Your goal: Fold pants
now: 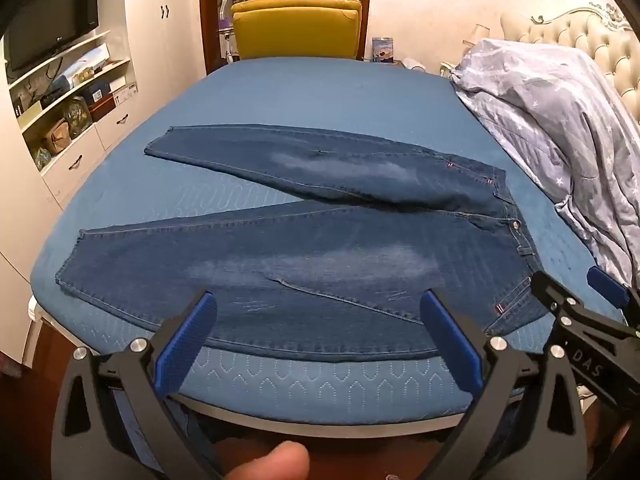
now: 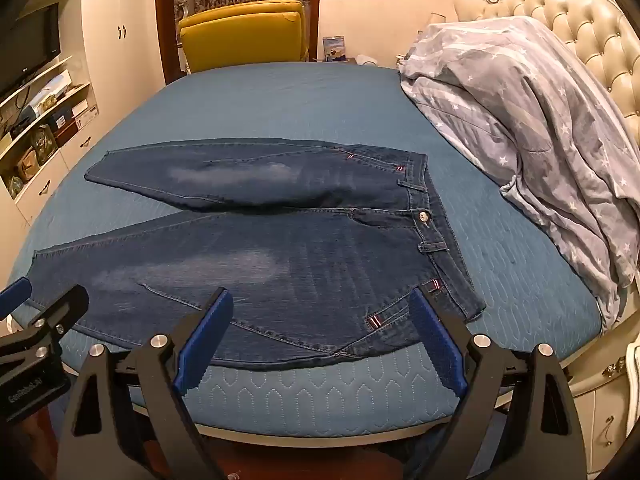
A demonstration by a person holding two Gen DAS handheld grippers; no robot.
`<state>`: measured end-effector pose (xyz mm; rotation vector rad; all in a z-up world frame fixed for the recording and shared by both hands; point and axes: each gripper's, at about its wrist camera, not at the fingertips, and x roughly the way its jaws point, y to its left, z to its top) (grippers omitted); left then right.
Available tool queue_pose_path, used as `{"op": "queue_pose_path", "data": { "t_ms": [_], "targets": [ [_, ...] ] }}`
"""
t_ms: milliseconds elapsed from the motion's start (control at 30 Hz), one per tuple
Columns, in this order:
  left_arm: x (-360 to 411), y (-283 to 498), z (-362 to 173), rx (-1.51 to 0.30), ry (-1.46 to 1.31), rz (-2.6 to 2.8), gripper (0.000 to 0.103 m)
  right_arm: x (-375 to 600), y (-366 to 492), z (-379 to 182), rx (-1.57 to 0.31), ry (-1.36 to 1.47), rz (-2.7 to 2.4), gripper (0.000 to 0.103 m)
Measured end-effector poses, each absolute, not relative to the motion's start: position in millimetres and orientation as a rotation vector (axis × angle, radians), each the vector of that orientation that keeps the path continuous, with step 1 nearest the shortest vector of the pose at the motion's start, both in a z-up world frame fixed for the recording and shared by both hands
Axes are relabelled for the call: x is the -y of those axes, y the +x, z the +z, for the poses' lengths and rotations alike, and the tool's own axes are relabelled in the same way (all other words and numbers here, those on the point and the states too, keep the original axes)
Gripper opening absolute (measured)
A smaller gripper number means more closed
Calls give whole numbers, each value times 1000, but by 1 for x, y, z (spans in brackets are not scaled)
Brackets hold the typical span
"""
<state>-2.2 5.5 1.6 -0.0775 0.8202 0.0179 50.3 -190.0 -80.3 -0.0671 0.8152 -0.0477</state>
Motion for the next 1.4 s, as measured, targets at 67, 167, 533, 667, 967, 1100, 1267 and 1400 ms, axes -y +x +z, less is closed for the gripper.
{"op": "queue_pose_path", "data": {
  "t_ms": [67, 167, 533, 667, 967, 1100, 1267, 1400],
  "targets": [
    [-13, -4, -3, -828, -83, 40, 102, 189, 50, -81, -813, -69, -51, 86],
    [-11, -4, -2, -835, -92, 29, 102, 188, 50, -81, -812, -65, -49, 86],
    [0, 3, -2, -838, -77, 25, 102, 183, 49, -81, -812, -54, -26, 86],
    [-1, 1, 1, -829, -69, 24, 102, 186, 50, -81, -811, -51, -19, 86],
    [-3, 0, 0, -830, -80, 21, 102, 186, 48, -81, -811, -50, -20, 86],
    [-4, -1, 0, -827, -81, 20, 102, 186, 48, -81, -810, -50, -19, 86],
    [-5, -1, 0, -825, -82, 21, 102, 187, 48, -81, -810, -51, -18, 86],
    [-5, -1, 0, -825, -81, 21, 102, 186, 48, -81, -810, -53, -19, 86]
  ]
}}
